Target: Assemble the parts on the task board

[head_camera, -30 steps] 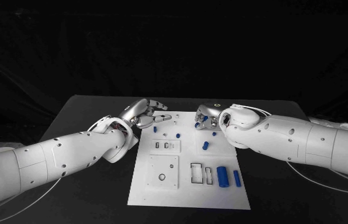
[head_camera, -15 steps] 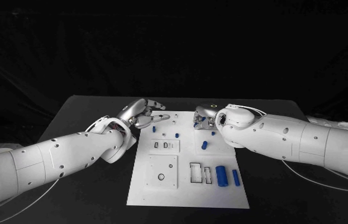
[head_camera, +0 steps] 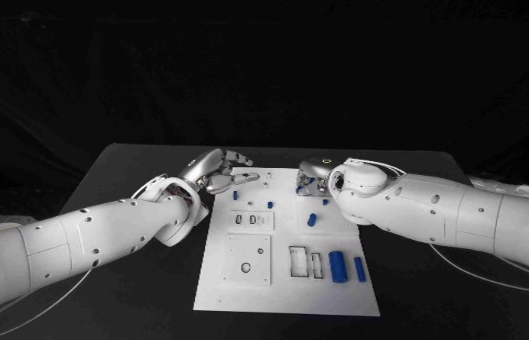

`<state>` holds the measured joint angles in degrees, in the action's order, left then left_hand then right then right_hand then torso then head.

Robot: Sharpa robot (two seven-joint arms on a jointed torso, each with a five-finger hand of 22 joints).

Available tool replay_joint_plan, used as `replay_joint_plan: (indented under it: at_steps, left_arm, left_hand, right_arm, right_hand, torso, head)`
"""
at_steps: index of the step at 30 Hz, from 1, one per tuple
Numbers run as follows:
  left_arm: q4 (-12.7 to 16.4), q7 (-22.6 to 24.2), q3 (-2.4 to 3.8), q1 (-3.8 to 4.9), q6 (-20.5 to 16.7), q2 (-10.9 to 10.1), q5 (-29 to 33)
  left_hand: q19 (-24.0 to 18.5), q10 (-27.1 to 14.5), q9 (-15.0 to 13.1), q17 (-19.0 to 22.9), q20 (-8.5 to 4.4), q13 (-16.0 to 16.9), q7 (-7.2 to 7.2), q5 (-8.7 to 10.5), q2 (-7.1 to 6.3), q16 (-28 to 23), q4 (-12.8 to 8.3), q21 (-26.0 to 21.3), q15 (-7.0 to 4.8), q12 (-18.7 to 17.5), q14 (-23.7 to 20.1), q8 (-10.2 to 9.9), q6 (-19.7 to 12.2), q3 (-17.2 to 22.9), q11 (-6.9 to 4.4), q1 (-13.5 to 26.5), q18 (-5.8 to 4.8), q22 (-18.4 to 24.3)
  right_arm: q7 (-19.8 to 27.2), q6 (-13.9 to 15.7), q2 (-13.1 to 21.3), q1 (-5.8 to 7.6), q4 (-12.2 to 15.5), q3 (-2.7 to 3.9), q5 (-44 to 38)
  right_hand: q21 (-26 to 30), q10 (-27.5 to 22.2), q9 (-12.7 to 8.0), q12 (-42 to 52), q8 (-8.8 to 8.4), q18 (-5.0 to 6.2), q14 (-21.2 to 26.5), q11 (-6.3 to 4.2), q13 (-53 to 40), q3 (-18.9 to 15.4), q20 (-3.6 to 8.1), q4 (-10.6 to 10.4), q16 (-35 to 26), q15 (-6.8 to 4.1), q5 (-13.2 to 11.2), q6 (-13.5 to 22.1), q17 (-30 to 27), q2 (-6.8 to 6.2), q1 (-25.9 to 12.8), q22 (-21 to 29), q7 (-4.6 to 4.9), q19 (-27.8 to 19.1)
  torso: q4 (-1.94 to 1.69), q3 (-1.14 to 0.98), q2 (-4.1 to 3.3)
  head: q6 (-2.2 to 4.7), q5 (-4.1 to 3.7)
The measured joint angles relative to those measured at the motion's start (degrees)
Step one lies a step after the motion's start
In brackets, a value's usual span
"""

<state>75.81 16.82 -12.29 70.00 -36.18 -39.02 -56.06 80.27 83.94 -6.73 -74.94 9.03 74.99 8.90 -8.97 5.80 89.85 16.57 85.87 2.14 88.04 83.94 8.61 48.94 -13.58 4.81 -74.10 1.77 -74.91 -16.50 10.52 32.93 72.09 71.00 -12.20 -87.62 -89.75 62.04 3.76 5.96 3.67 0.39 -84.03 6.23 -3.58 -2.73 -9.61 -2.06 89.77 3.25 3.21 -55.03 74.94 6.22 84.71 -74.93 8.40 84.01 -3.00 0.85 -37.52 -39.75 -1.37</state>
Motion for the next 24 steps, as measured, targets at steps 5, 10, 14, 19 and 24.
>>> replay_joint_plan:
  at_steps: [5, 10, 14, 19, 24]
  left_arm:
    - [0.0, 0.0, -0.01, 0.0, 0.0, 0.0, 0.0]
    - [0.0, 0.0, -0.01, -0.01, 0.0, 0.0, 0.0]
    - [0.0, 0.0, -0.01, -0.02, 0.0, 0.0, 0.0]
    - [0.0, 0.0, -0.01, -0.02, 0.0, 0.0, 0.0]
    - [0.0, 0.0, -0.02, -0.02, 0.0, 0.0, 0.0]
  left_hand:
    - [0.0, 0.0, 0.0, 0.0, 0.0, 0.0, 0.0, 0.0, 0.0, 0.0, 0.0, 0.0, 0.0, -0.2, 0.0, 0.3, 0.0, 0.0, 0.0, 0.0, 0.0, 0.0]
    - [0.0, 0.0, -0.1, 0.0, 0.0, 0.0, 0.0, 0.0, 0.0, 0.0, 0.2, 0.0, 0.0, -0.2, 0.0, 0.3, 0.0, -0.2, 0.0, 0.0, 0.0, 0.0]
    - [0.0, 0.0, -0.1, 0.0, 0.0, 0.0, 0.0, 0.0, 0.0, 0.0, 0.2, 0.0, 0.0, -0.2, 0.0, 0.3, 0.0, -0.2, 0.0, 0.0, 0.0, 0.0]
    - [0.0, 0.0, -0.1, 0.0, 0.0, 0.0, -0.17, 0.0, 0.0, 0.0, 0.2, 0.0, 0.0, -0.2, 0.0, 0.3, 0.2, -0.1, 0.0, 0.0, 0.0, 0.0]
    - [0.0, 0.0, -0.1, 0.0, 0.0, 0.0, -0.21, 0.0, -0.01, 0.0, 0.2, 0.0, 0.0, -0.2, 0.0, 0.3, 0.2, -0.2, 0.0, 0.0, 0.0, 0.0]
  right_arm:
    - [-0.4, 0.1, 0.1, -0.04, 0.0, 0.01, -0.2]
    - [-0.8, 0.1, 0.2, -0.06, 0.1, 0.03, -0.4]
    - [-1.0, 0.0, 0.2, -0.06, 0.1, 0.04, -0.5]
    - [-1.0, 0.0, 0.3, -0.07, 0.2, 0.04, -0.5]
    - [-1.0, 0.0, 0.3, -0.07, 0.2, 0.04, -0.5]
  right_hand:
    - [0.0, 0.3, 0.0, -0.5, 0.0, 0.0, 0.0, 0.3, 0.0, 0.0, 0.0, 0.0, 0.0, 0.0, 0.0, 0.8, 0.0, -0.4, -0.1, 0.0, 0.25, 0.0]
    - [0.0, 0.6, 0.0, -0.9, 0.0, 0.0, 0.0, 0.58, 0.0, 0.2, 0.0, -0.2, 0.0, 0.0, 0.0, 1.0, 0.0, -0.75, -0.5, 0.0, 0.44, 0.0]
    - [0.0, 1.3, 0.3, -1.1, 0.33, 0.0, 0.0, 0.45, 0.0, 0.5, 0.0, -0.6, 0.0, 0.0, 0.0, 0.0, 0.0, -0.75, -0.5, 0.0, 0.1, 0.0]
    - [0.0, 2.3, 0.4, -1.2, 0.52, 0.0, 0.0, 0.01, 0.0, 0.9, -0.01, -1.0, 0.0, 0.0, 0.0, -1.5, 0.0, -0.75, -0.5, 0.0, -0.68, 0.0]
    - [0.0, 2.3, 0.4, -1.4, 0.75, 0.0, 0.0, 0.01, 0.0, 1.1, -0.01, -1.1, 0.0, 0.0, 0.0, -1.6, 0.0, -0.75, -0.5, 0.0, -0.57, 0.0]
  torso:
    - [0.02, -0.01, 0.0]
    - [0.0, -0.02, -0.01]
    - [0.0, -0.02, -0.01]
    - [-0.02, 0.01, -0.01]
    - [-0.04, 0.02, 0.01]
  head:
    - [-0.01, -0.02]
    - [-0.18, -0.11]
    - [-0.22, -0.12]
    - [-0.28, -0.12]
    - [-0.42, 0.01]
